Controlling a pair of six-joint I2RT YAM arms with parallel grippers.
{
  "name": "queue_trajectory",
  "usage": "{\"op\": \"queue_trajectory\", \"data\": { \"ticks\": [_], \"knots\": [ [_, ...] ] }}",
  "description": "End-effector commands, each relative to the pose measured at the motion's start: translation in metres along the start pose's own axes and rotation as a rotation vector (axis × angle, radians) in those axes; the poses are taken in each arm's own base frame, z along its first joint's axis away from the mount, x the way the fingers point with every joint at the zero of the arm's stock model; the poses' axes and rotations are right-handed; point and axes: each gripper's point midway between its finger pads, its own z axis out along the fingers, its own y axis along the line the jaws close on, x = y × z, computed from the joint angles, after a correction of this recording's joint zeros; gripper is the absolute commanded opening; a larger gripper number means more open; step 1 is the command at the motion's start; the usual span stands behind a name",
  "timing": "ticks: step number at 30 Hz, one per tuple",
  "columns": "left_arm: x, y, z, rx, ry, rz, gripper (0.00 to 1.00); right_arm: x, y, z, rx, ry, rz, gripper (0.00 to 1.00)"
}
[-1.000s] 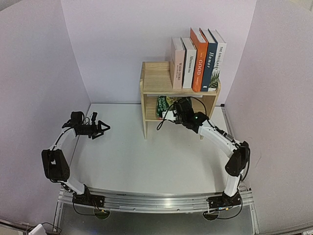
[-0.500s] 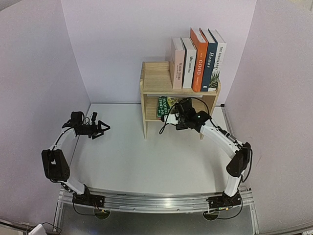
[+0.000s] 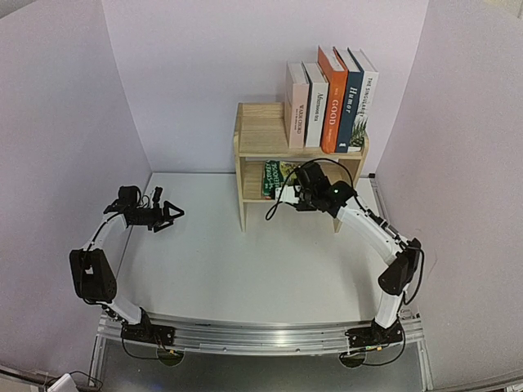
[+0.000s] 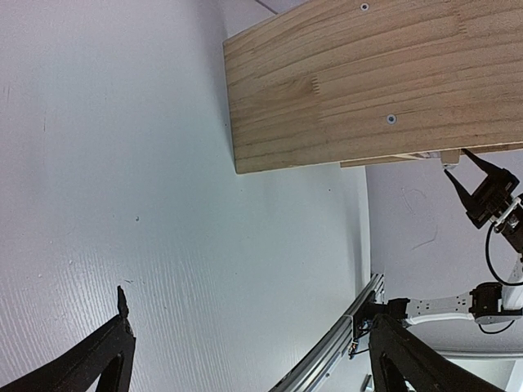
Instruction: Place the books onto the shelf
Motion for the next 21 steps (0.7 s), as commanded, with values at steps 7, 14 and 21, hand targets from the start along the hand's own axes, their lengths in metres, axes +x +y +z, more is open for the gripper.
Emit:
{"op": "queue_trajectory", "data": {
  "ticks": [7, 14, 21],
  "knots": [
    [-0.006, -0.009, -0.005, 0.012, -0.019, 0.051, 1.0, -0.005, -0.019, 0.007, 0.033, 0.002, 0.024, 0.27],
    [-0.006, -0.01, -0.005, 0.011, -0.021, 0.054, 1.0, 0.005, -0.021, 0.018, 0.04, 0.031, 0.023, 0.15],
    [-0.006, -0.009, -0.005, 0.01, -0.02, 0.053, 1.0, 0.016, -0.021, 0.015, 0.039, 0.045, 0.026, 0.14]
  ]
}}
